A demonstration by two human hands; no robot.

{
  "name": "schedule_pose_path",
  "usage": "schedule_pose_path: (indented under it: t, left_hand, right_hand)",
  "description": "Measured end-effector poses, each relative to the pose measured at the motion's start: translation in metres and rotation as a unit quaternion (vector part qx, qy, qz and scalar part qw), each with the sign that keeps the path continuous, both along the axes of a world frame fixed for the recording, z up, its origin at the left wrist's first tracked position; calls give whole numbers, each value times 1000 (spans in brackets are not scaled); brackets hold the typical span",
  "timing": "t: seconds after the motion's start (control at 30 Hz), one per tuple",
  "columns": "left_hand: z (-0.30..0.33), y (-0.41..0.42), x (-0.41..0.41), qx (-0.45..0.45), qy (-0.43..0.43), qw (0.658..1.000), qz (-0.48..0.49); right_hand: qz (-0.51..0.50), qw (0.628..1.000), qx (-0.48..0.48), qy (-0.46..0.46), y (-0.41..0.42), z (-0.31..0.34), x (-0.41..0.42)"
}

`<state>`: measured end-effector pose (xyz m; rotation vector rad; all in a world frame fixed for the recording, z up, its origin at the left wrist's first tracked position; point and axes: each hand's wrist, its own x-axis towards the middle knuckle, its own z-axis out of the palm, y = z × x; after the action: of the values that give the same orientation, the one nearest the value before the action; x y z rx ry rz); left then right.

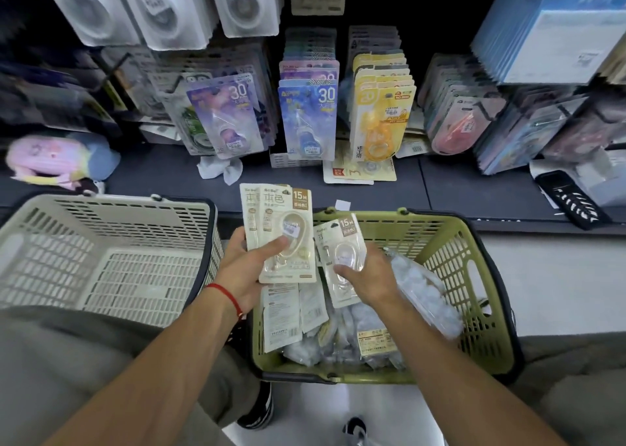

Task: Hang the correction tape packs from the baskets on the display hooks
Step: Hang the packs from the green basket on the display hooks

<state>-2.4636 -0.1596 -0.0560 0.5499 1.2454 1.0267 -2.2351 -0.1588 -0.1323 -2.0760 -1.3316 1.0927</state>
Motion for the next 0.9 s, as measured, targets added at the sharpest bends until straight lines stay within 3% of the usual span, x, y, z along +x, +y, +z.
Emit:
schedule_pose_path:
  t: [0.17, 0.27, 0.33, 0.7, 0.9]
  left_hand:
    - [5, 0, 7, 3, -27, 1000, 3]
    - [17, 2, 19, 26, -33, 999, -30]
    - [30, 6, 30, 63, -42, 995, -58]
    - [129, 72, 35, 296, 3, 952, -83]
    - [179, 111, -6, 352, 71, 933, 8]
  right_hand:
    - [-68, 989, 67, 114, -3, 23, 24]
    - [-100, 950, 123, 269, 0, 61, 32]
    - [-69, 938, 139, 310, 6, 91, 27]
    - [16, 926, 269, 263, 58, 213, -12]
    - [24, 917, 370, 149, 112, 279, -25]
